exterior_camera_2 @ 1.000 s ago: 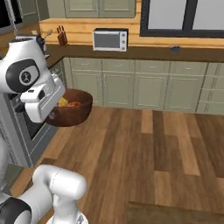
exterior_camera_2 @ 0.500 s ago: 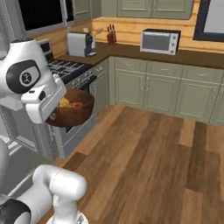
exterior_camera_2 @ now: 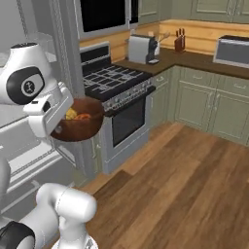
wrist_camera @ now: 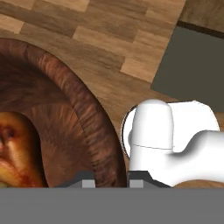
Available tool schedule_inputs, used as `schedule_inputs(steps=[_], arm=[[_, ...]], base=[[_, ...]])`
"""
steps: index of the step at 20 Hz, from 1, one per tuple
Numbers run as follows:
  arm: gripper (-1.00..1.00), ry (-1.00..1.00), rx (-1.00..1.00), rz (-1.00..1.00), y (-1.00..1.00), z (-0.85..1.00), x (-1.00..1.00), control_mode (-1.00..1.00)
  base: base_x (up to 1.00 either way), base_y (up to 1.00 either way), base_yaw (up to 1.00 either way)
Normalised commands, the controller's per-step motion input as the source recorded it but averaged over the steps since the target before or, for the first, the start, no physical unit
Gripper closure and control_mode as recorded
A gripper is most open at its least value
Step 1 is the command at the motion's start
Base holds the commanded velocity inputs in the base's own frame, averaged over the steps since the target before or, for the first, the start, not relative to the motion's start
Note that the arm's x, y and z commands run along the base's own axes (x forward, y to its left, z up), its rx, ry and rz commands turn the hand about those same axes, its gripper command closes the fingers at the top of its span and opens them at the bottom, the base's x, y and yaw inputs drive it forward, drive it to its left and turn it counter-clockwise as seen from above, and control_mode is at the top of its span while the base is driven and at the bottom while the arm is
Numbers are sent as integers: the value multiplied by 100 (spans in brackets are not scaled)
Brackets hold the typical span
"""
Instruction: Pick the chicken drumstick and squash from their plates and place them in the bowl. Then put the bowl in the fridge.
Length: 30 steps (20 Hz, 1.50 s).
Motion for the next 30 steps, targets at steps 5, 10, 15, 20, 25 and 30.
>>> schedule_inputs(steps=[5, 10, 15, 20, 25, 30], arm=[[100, 0, 0, 0, 0, 0, 0, 100], [100, 0, 0, 0, 0, 0, 0, 100], [100, 0, 0, 0, 0, 0, 0, 100], [100, 0, 0, 0, 0, 0, 0, 100], [100, 0, 0, 0, 0, 0, 0, 100], [100, 0, 0, 0, 0, 0, 0, 100]], base=[[4, -4, 54], [24, -23, 59], [49, -40, 60], [37, -30, 64], [2, 0, 72], [9, 0, 68]])
